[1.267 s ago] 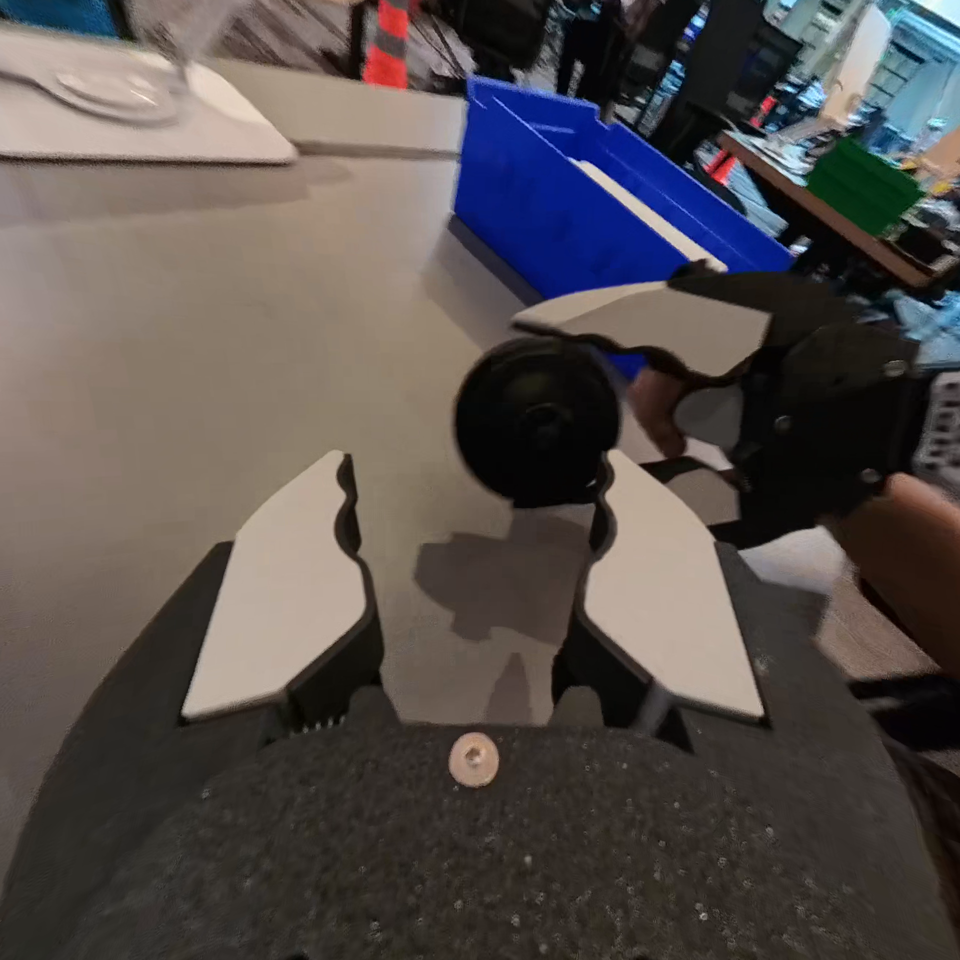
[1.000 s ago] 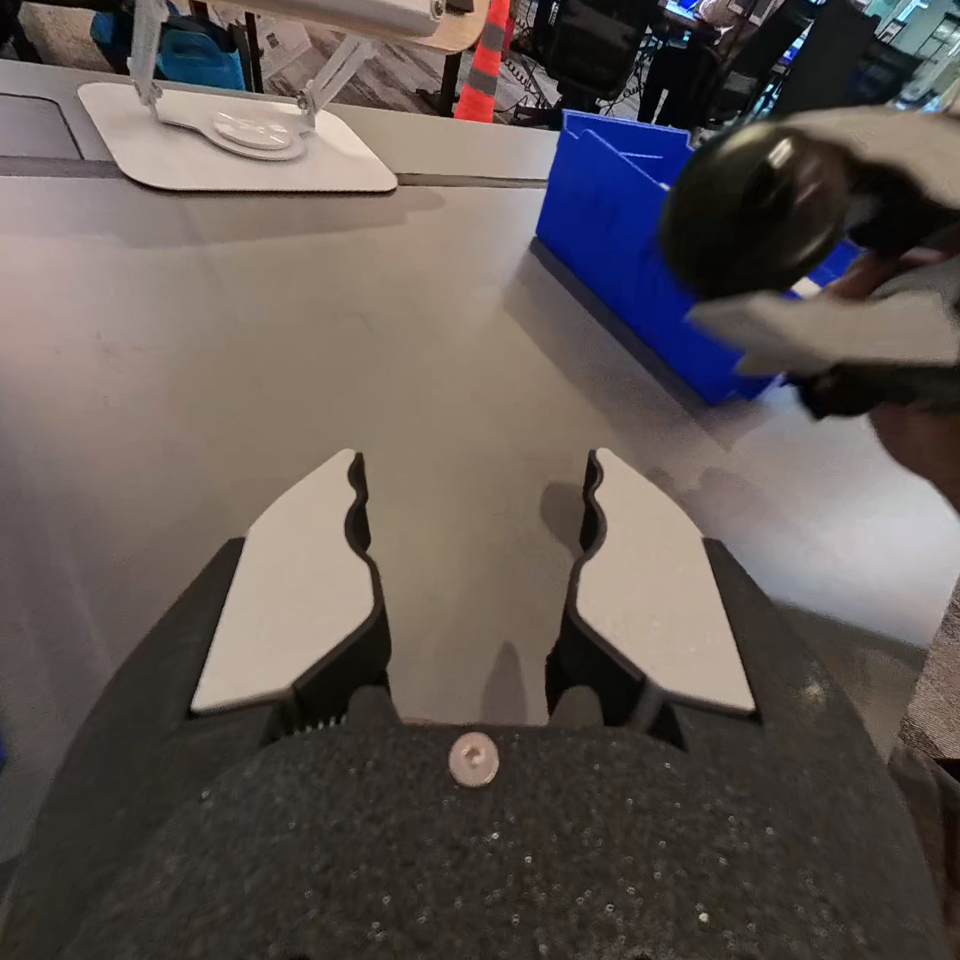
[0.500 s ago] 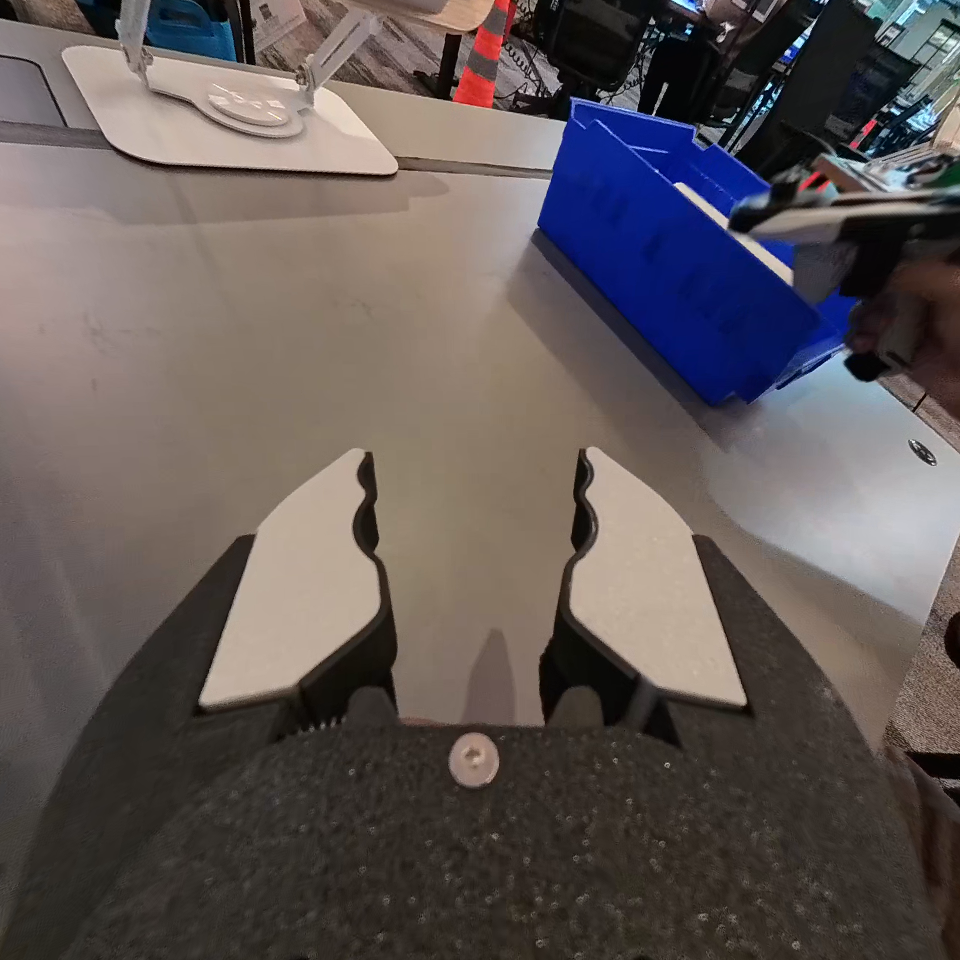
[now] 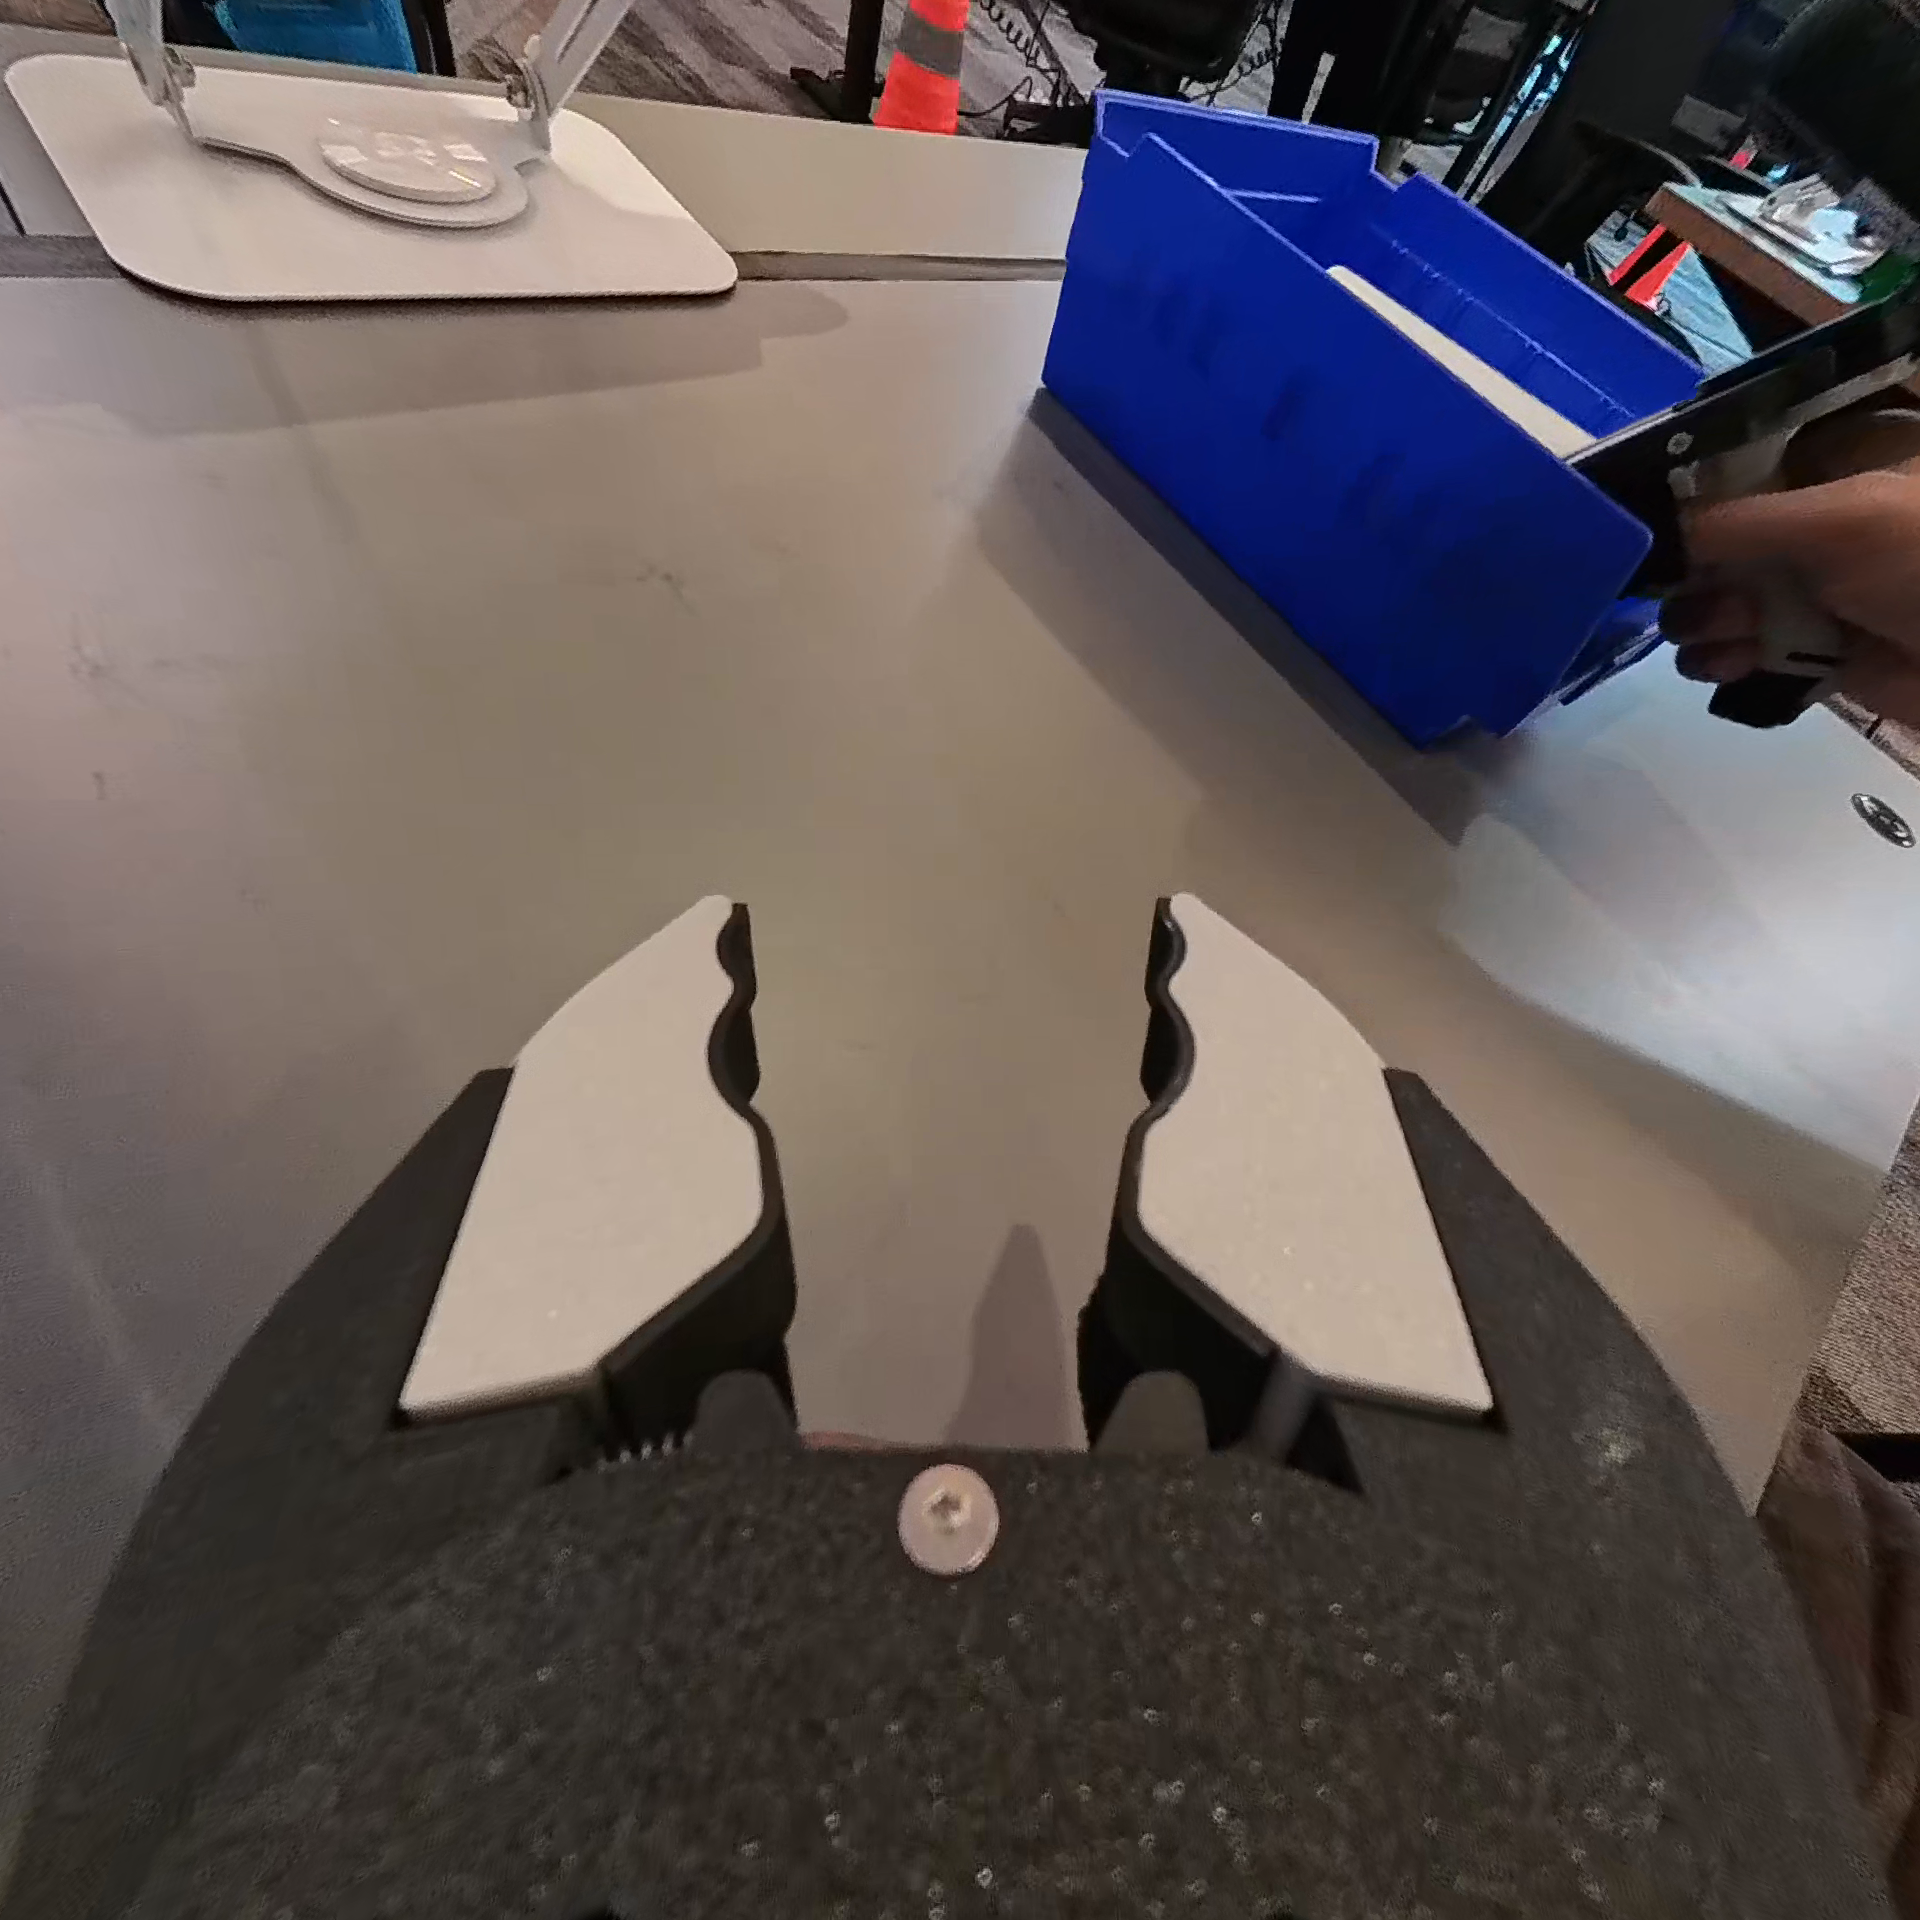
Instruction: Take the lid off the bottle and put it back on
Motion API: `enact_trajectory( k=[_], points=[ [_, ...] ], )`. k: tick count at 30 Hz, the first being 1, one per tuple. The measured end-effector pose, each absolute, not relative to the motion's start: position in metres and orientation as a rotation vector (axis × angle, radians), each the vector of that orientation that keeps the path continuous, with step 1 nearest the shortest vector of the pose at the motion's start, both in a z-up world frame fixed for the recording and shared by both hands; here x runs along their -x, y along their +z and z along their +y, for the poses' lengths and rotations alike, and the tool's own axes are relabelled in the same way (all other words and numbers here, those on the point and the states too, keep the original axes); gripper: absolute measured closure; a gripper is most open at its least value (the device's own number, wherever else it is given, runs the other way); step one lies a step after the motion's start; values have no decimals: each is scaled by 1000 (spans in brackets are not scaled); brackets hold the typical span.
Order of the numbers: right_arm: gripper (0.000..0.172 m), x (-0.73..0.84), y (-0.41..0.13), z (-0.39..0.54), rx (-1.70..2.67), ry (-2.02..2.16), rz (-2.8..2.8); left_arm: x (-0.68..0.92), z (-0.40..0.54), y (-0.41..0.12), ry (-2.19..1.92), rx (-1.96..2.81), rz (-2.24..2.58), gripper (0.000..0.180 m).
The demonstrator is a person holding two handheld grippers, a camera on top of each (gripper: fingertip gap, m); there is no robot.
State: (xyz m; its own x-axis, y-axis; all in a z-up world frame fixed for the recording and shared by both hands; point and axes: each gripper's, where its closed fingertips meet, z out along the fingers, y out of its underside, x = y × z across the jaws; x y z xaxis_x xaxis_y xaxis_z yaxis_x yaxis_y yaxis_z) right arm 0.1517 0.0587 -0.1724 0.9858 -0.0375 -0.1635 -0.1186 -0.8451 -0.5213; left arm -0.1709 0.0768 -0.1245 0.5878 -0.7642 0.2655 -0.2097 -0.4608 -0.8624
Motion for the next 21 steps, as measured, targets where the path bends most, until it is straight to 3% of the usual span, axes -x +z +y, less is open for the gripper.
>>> enact_trajectory(
  k=[7, 16, 21],
  points=[
    [100, -157, -153, 62, 2494, 189, 73, 171, 76, -129, -820, 1988, 801, 108],
    [91, -144, 2, 28, 1988, 52, -74, 180, 72, -107, -821, 1932, 787, 108],
    [84, -98, -31, -13, 1914, 235, -109, 207, 53, -72, -735, 1800, 738, 108]
  ],
)
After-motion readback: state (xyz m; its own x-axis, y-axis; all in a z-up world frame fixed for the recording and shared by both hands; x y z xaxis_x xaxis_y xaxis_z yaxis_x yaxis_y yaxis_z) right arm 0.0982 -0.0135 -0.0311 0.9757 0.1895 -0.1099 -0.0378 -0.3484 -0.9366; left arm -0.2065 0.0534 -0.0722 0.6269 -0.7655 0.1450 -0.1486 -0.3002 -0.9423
